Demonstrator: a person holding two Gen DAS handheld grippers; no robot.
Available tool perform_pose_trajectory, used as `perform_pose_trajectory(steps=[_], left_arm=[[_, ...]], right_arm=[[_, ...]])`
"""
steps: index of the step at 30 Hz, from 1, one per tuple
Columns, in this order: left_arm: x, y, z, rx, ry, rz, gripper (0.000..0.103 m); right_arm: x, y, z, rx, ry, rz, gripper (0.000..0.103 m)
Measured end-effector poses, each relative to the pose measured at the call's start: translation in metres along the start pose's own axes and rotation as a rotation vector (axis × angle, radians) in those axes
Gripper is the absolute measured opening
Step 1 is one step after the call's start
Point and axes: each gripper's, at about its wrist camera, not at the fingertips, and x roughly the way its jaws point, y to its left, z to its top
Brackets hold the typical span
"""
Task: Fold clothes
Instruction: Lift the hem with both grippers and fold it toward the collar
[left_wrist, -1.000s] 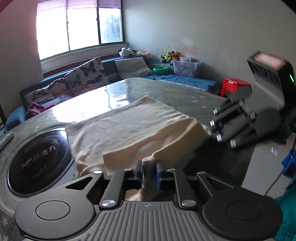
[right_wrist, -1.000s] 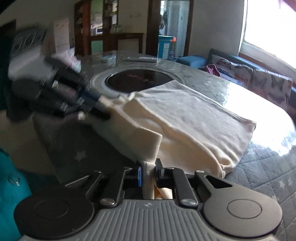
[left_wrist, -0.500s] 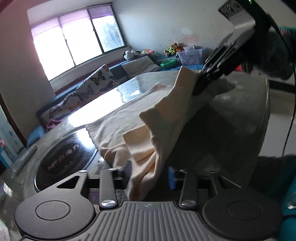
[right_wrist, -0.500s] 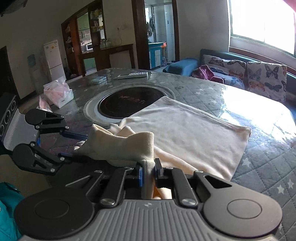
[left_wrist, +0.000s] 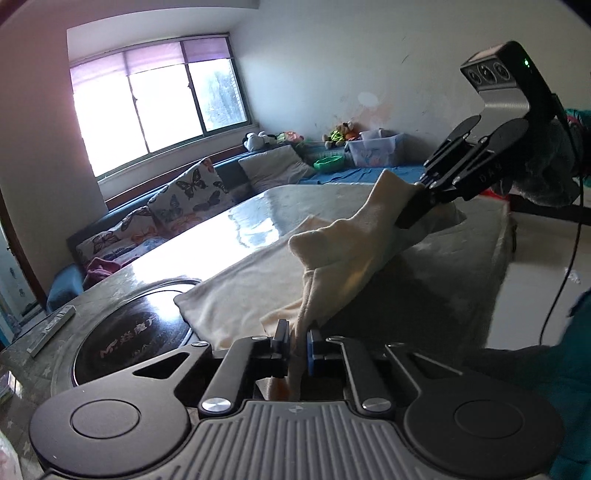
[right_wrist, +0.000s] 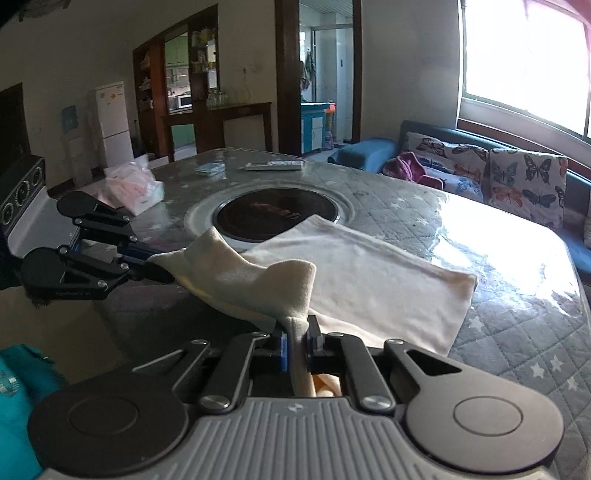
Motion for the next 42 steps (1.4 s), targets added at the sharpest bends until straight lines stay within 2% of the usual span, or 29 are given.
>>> perform_pose_trajectory(steps=[6, 11, 21, 25, 30, 35, 39, 40, 42], left_arm=[[-0.041, -0.015, 0.007, -0.074, -0.01, -0.04, 0.01], [-0.034, -0.008, 0.015, -0.073, -0.012, -0.032, 0.01], [0.023, 0.041, 0.045, -0.109, -0.03, 0.02, 0.01], [0.067, 0.067, 0.046, -0.14, 0.02, 0.021, 0.01], [0.119, 0.093, 0.036, -0.207, 0.097, 0.037, 0.01], [0.148, 0.111, 0.019, -0.269, 0.157, 0.065, 0.014], [0.15, 0.117, 0.011, -0.299, 0.178, 0.092, 0.018], [0.148, 0.117, 0.011, -0.302, 0.179, 0.098, 0.019], [0.146, 0.116, 0.012, -0.312, 0.177, 0.104, 0.021]], right_arm=[[-0.034, 0.025, -0.008, -0.007, 0.028, 0.022, 0.008], [-0.034, 0.024, 0.001, -0.018, 0.043, 0.015, 0.008], [-0.001, -0.017, 0.049, -0.047, 0.027, -0.034, 0.008], [0.037, -0.044, 0.066, -0.026, 0.061, -0.05, 0.008], [0.09, -0.078, 0.065, 0.063, 0.117, -0.068, 0.008], [0.127, -0.099, 0.045, 0.177, 0.135, -0.1, 0.022], [0.122, -0.104, 0.034, 0.227, 0.098, -0.121, 0.034], [0.119, -0.105, 0.032, 0.235, 0.089, -0.13, 0.04], [0.112, -0.106, 0.03, 0.256, 0.072, -0.133, 0.042]])
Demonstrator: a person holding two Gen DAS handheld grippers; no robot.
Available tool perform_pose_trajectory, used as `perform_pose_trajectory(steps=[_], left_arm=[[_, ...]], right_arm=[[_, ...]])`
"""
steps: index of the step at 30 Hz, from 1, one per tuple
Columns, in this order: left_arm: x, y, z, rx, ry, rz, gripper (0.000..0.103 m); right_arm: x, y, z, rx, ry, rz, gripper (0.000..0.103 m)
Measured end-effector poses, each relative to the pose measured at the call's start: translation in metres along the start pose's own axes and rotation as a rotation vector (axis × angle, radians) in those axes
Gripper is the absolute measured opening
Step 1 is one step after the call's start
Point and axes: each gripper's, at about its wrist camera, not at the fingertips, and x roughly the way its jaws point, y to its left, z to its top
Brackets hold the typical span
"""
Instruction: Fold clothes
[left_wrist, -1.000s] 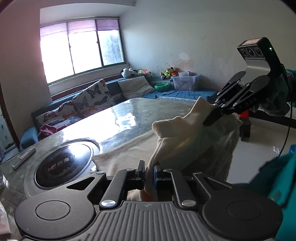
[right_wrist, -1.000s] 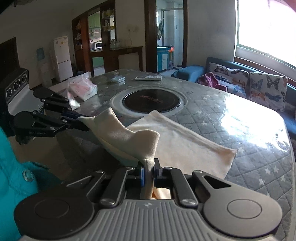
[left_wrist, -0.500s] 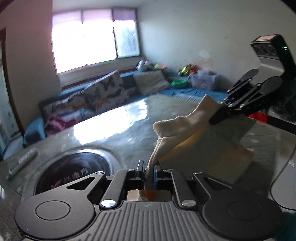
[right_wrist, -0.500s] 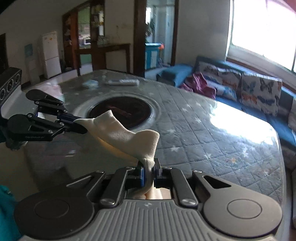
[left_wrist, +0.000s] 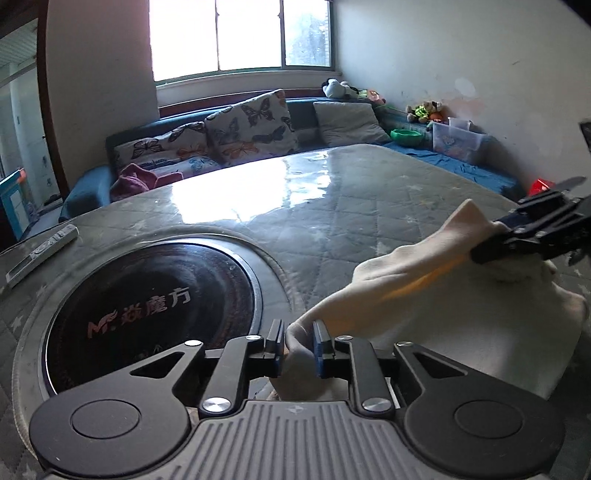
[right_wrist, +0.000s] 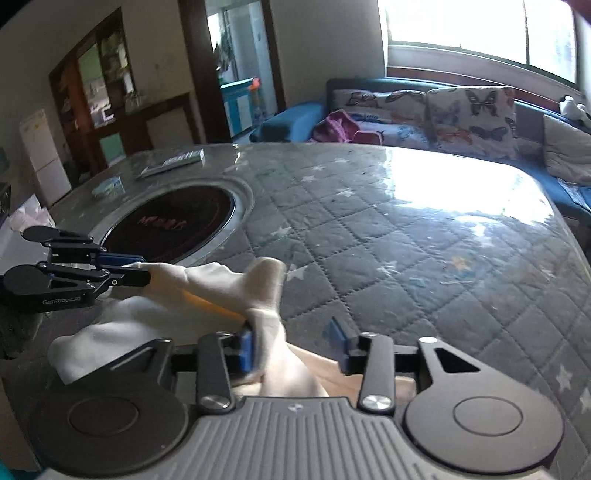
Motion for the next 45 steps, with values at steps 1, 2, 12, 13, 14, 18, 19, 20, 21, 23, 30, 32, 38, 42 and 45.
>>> perform_pose_trajectory(steps=[1, 2, 12, 13, 14, 18, 19, 20, 21, 23, 30, 32, 38, 42, 45], left_arm=[[0.001, 0.0, 0.001, -0.004, 0.001, 0.0, 0.021], [0.002, -0.001, 0.001, -0.006, 0.003, 0.003, 0.021], [0.002, -0.001, 0.006, -0.033, 0.008, 0.068, 0.021], [0.001, 0.001, 0.006, -0.045, 0.01, 0.074, 0.021], [-0.001, 0.001, 0.005, -0.057, 0.006, 0.072, 0.021], [-0.018, 0.001, 0.002, -0.117, -0.007, 0.061, 0.022], [-0.024, 0.001, 0.001, -0.132, -0.012, 0.052, 0.022], [-0.03, 0.0, -0.001, -0.142, -0.015, 0.045, 0.022], [-0.036, -0.003, -0.003, -0.147, -0.015, 0.039, 0.022], [-0.047, -0.009, -0.008, -0.152, -0.01, 0.033, 0.026], [-0.066, -0.015, -0.024, -0.202, 0.032, 0.026, 0.031], [-0.068, -0.015, -0.027, -0.216, 0.043, 0.015, 0.031], [-0.076, -0.015, -0.029, -0.222, 0.036, -0.019, 0.028], [-0.081, -0.016, -0.029, -0.224, 0.028, -0.043, 0.007], [-0.085, -0.016, -0.03, -0.226, 0.023, -0.06, 0.003]], right_arm=[[0.002, -0.002, 0.004, 0.013, 0.0, 0.002, 0.043], [0.004, -0.005, 0.007, 0.026, -0.001, 0.004, 0.043], [-0.011, -0.006, 0.009, -0.005, -0.011, -0.089, 0.044], [-0.017, -0.01, 0.004, 0.006, -0.009, -0.105, 0.043], [-0.022, -0.013, -0.003, 0.015, -0.005, -0.112, 0.043], [-0.041, -0.026, -0.029, 0.088, 0.0, -0.123, 0.043], [-0.046, -0.031, -0.036, 0.119, -0.002, -0.119, 0.042], [-0.052, -0.032, -0.043, 0.146, -0.007, -0.114, 0.041], [-0.057, -0.031, -0.049, 0.162, -0.011, -0.105, 0.039], [-0.064, -0.027, -0.058, 0.177, -0.014, -0.082, 0.031], [-0.073, -0.011, -0.078, 0.158, 0.018, -0.031, 0.02], [-0.073, -0.008, -0.079, 0.162, 0.021, -0.03, 0.017], [-0.075, -0.009, -0.085, 0.195, 0.021, -0.035, 0.015], [-0.078, -0.003, -0.087, 0.173, 0.011, -0.023, 0.006], [-0.09, 0.0, -0.083, 0.18, -0.022, -0.006, 0.005]])
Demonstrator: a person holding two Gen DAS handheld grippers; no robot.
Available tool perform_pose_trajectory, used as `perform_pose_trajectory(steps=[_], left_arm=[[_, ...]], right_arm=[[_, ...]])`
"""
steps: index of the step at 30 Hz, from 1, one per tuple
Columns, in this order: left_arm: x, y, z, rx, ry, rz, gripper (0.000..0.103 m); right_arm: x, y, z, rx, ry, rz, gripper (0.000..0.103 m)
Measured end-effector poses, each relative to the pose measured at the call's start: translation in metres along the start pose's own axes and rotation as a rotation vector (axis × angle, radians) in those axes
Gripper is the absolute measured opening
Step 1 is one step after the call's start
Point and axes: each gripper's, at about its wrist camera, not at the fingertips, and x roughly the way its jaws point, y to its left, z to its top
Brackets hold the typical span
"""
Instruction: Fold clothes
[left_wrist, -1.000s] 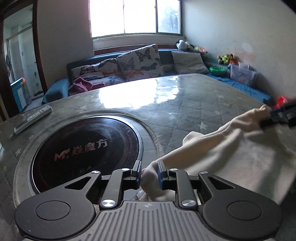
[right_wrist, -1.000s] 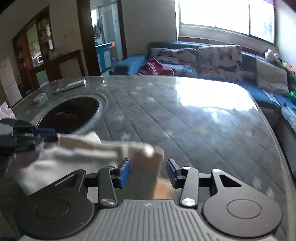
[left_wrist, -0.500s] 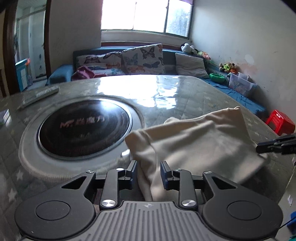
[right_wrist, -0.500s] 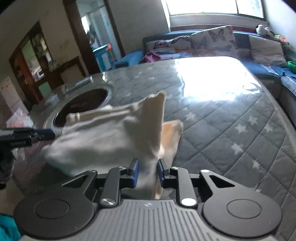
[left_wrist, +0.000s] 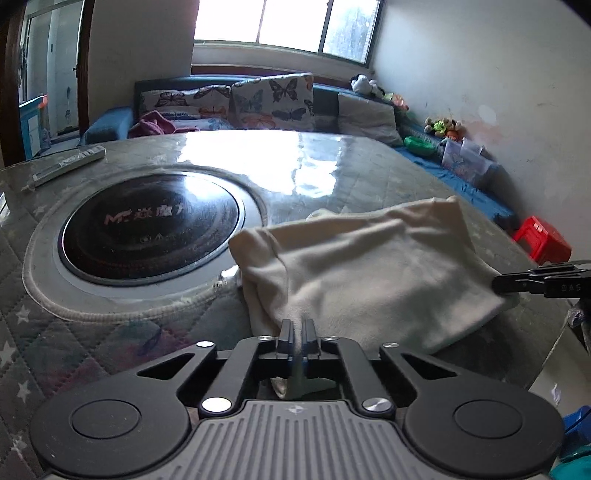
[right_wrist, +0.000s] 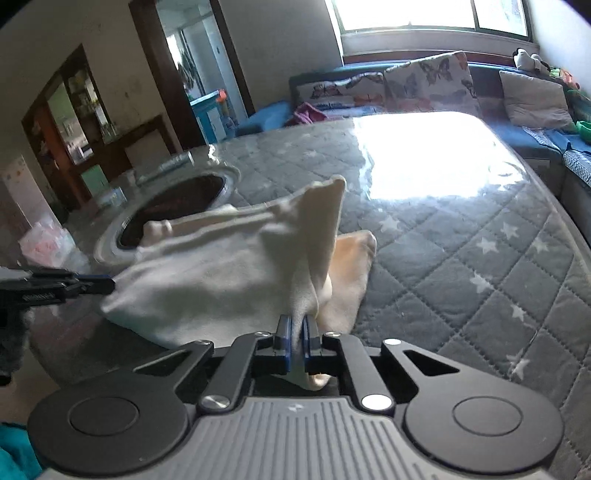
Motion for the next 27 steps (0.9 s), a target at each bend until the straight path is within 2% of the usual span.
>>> perform_pose_trajectory(steps=[4, 8, 10, 14, 19, 22, 27], left_arm=[[-0.004, 0.0, -0.001, -0.001, 0.0, -0.021, 0.003], [0.005, 0.005, -0.008, 0.002, 0.054, -0.007, 0.003], [0.004, 0.007, -0.01, 0.014, 0.068, 0.002, 0.007], [-0.003, 0.007, -0.001, 0.046, 0.038, 0.02, 0.008], [0.007, -0.009, 0.022, 0.064, -0.023, -0.02, 0.008], [0.024, -0.024, 0.034, 0.088, -0.039, -0.045, 0.008], [0.057, -0.039, 0.047, 0.096, -0.012, -0.08, 0.008]], right_arm=[[-0.02, 0.009, 0.0, -0.021, -0.031, 0.028, 0.005], [-0.007, 0.003, -0.014, -0.014, 0.062, 0.017, 0.006], [-0.007, -0.001, -0.015, 0.014, 0.075, 0.023, 0.008], [-0.022, -0.002, 0.003, -0.019, -0.004, -0.013, 0.011], [-0.014, 0.014, 0.032, -0.121, -0.117, -0.043, 0.011], [0.01, 0.025, 0.045, -0.168, -0.13, -0.032, 0.011], [0.046, 0.025, 0.052, -0.178, -0.114, -0.049, 0.011]])
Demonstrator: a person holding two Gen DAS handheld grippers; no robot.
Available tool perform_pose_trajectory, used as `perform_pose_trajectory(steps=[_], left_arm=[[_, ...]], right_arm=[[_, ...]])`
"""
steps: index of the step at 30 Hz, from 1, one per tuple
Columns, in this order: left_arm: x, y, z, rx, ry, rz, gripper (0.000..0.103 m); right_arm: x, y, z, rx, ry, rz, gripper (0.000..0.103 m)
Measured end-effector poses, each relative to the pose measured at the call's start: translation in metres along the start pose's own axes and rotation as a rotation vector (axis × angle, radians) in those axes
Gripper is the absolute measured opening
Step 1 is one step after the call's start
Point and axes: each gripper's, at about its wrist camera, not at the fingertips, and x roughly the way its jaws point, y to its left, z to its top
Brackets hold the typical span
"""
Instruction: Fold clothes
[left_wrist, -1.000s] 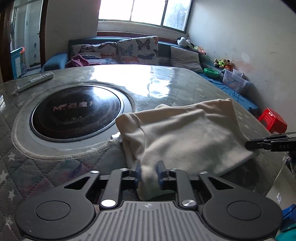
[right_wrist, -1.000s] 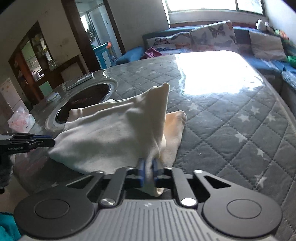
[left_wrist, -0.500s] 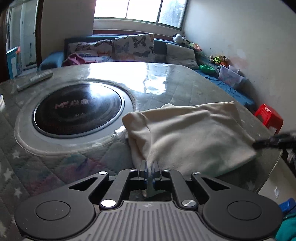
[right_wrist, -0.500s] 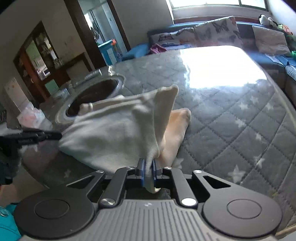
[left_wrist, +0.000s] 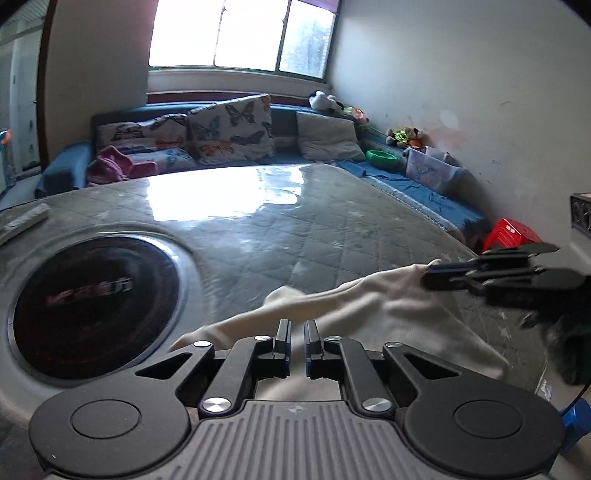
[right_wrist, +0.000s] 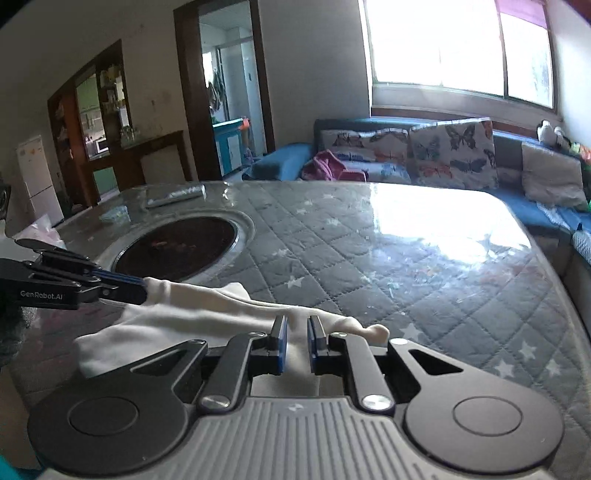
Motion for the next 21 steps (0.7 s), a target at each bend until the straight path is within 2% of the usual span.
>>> perform_pose_trajectory(steps=[8, 12, 14, 18, 21], left_arm=[[0.05, -0.007, 0.012, -0.008, 0.054, -0.036, 0.008], [0.067, -0.004, 0.012, -0.026, 0.083, -0.022, 0.008], [0.071, -0.001, 0.014, -0.038, 0.091, -0.017, 0.009], [0.069, -0.003, 0.018, -0.026, 0.073, -0.018, 0.016], [0.074, -0.002, 0.018, -0.025, 0.08, -0.018, 0.016]], right_arm=[[0.03, -0.026, -0.022, 0.094, 0.052, -0.055, 0.012], [0.028, -0.03, -0.02, 0.098, 0.061, -0.053, 0.012], [0.027, -0.025, -0.013, 0.075, 0.059, -0.04, 0.017], [0.033, -0.01, 0.005, 0.016, 0.054, 0.014, 0.017], [0.044, 0.0, 0.015, -0.016, 0.065, 0.052, 0.017]])
